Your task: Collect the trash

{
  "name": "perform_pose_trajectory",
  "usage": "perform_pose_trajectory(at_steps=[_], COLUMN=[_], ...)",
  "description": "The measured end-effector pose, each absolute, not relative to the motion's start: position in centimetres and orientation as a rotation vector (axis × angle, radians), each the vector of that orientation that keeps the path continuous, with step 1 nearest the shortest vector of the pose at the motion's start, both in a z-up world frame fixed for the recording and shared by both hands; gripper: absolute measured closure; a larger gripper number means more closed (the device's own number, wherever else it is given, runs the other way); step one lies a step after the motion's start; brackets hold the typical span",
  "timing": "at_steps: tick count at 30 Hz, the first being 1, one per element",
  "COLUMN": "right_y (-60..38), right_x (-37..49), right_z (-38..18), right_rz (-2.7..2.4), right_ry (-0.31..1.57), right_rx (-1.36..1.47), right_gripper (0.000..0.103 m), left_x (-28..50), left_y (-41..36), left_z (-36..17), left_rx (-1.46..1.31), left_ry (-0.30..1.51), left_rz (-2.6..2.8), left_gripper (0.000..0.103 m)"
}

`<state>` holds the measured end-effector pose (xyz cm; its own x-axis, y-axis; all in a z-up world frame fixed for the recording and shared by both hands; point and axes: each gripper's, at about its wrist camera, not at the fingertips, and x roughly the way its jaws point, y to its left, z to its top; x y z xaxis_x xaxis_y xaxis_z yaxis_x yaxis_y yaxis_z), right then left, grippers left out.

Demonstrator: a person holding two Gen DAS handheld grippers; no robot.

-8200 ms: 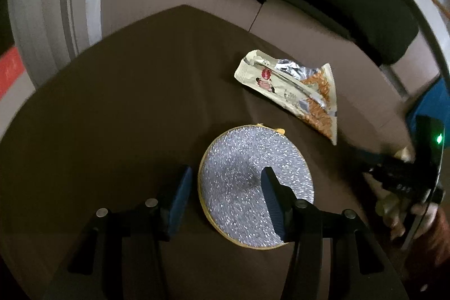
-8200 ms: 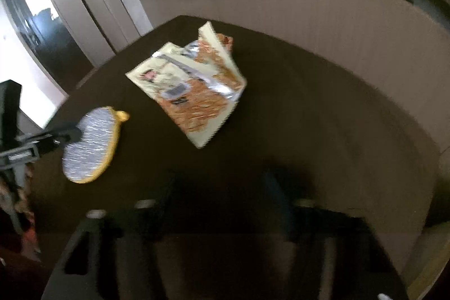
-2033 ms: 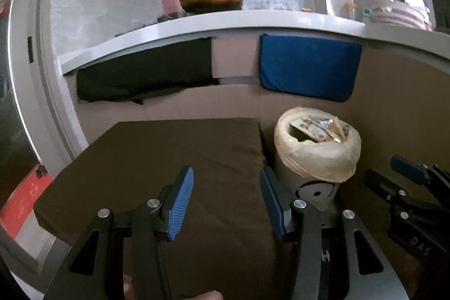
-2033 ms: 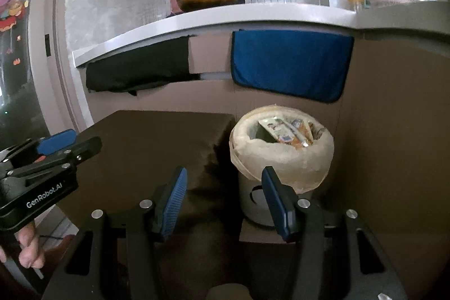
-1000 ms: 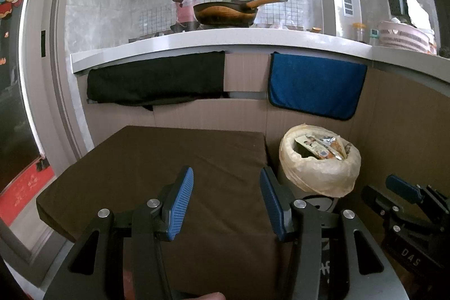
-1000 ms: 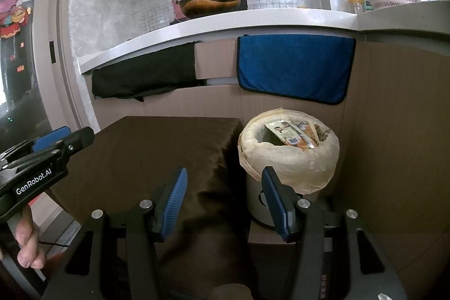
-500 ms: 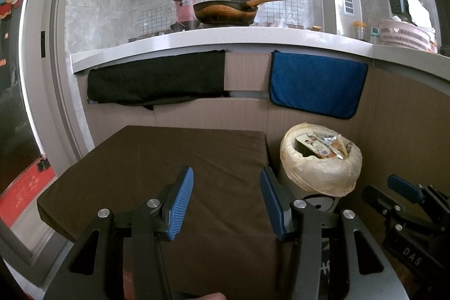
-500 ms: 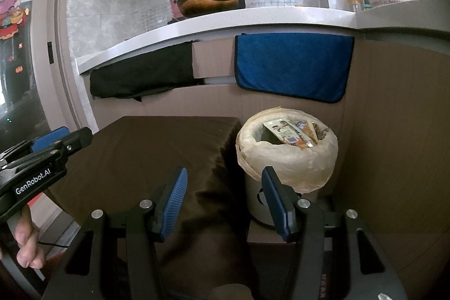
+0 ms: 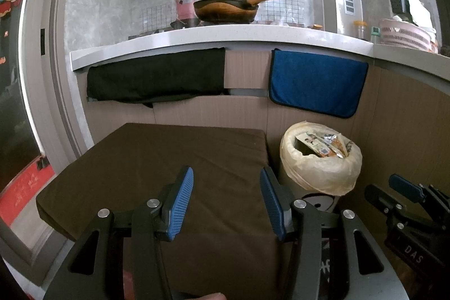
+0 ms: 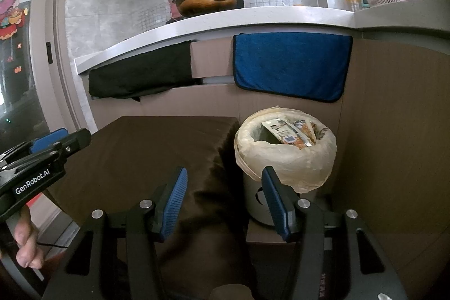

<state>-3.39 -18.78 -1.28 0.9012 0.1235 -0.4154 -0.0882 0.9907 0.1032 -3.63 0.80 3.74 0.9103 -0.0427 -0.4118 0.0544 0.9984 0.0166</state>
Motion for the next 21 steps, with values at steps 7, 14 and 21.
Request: perform_pose_trajectory(at_steps=[7,14,21], right_y=[-18.8,-18.79,-18.84], right_x=[-3.38,-3.41,-3.37], right_z=[-1.3,-1.31,-1.31], right_rz=[0.108,0.105,0.107], right_ry=[0.437,0.437,0.439], right_rx=[0.084,0.083,0.085], right_gripper=[0.051,0.051,0.051], left_x=[-3.66,-3.62,-3.76], left_y=[0.78,0.77,0.7], left_z=[3.75,3.78,3.61], left_rx=[0.029,0.029,0.031], left_ry=[0.426,0.426,0.43], left_rz=[-0.049,-0.049,-0.053], left_gripper=[0.053,0.053,0.053])
